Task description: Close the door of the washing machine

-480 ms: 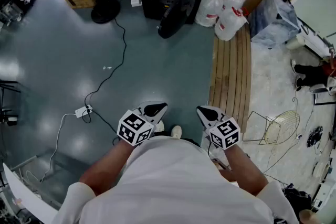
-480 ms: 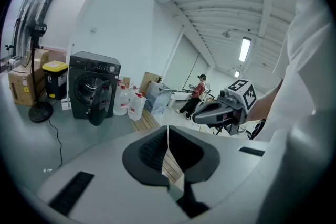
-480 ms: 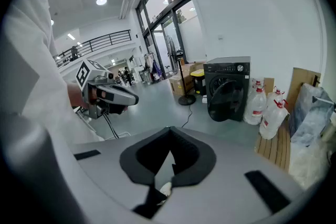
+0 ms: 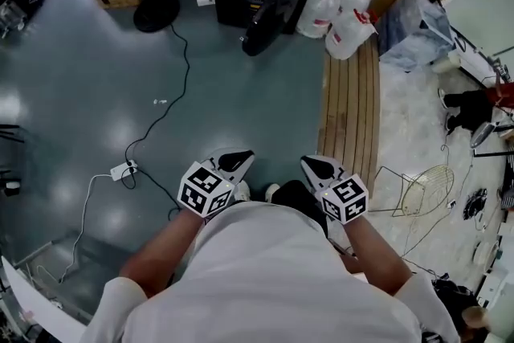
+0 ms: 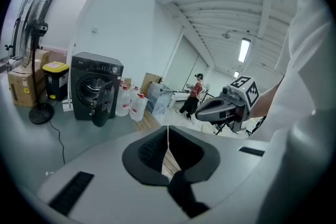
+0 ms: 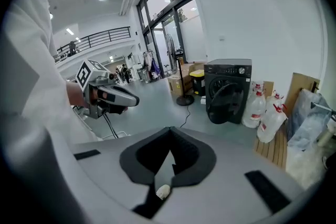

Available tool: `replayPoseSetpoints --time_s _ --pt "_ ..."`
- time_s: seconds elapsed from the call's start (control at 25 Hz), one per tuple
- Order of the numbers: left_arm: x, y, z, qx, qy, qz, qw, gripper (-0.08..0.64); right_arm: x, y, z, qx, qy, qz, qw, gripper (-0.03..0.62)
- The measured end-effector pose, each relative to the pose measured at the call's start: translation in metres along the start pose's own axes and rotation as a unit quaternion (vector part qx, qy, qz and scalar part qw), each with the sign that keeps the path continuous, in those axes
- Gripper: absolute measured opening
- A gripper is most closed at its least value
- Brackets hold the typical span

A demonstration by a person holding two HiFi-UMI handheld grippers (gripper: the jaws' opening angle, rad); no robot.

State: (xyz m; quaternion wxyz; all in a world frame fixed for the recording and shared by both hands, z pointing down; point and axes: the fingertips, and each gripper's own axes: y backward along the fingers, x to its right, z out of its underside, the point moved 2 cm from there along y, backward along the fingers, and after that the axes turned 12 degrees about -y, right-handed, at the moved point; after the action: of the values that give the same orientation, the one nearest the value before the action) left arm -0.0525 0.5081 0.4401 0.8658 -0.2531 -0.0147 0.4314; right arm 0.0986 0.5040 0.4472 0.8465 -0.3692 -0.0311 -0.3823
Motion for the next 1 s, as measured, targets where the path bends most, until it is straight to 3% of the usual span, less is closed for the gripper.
replayPoseSetpoints --time_s 0.08,0.16,0.52,1.0 --pt "-0.008 -0.001 -0.001 0.002 -0.001 -0.010 1.0000 0.021 0.001 -0.002 -0.006 0.004 0.006 -0.001 1.000 0.011" --pt "-0.017 -0.006 -0.004 0.003 -0.003 -0.020 0.9998 0.021 0.007 -0.004 -0.012 0.007 0.002 0.000 1.000 0.082" --pt "-0.069 -0.062 -0.027 -0.014 -0.003 -0.053 0.9985 0.025 0.076 -0.040 -0.049 0.004 -0.006 -0.021 1.000 0.061" --pt "-0.163 -0.182 -0.094 -0.065 0.027 -0.118 0.9905 0.075 0.214 -0.082 -0.149 -0.015 0.030 -0.087 0.996 0.064"
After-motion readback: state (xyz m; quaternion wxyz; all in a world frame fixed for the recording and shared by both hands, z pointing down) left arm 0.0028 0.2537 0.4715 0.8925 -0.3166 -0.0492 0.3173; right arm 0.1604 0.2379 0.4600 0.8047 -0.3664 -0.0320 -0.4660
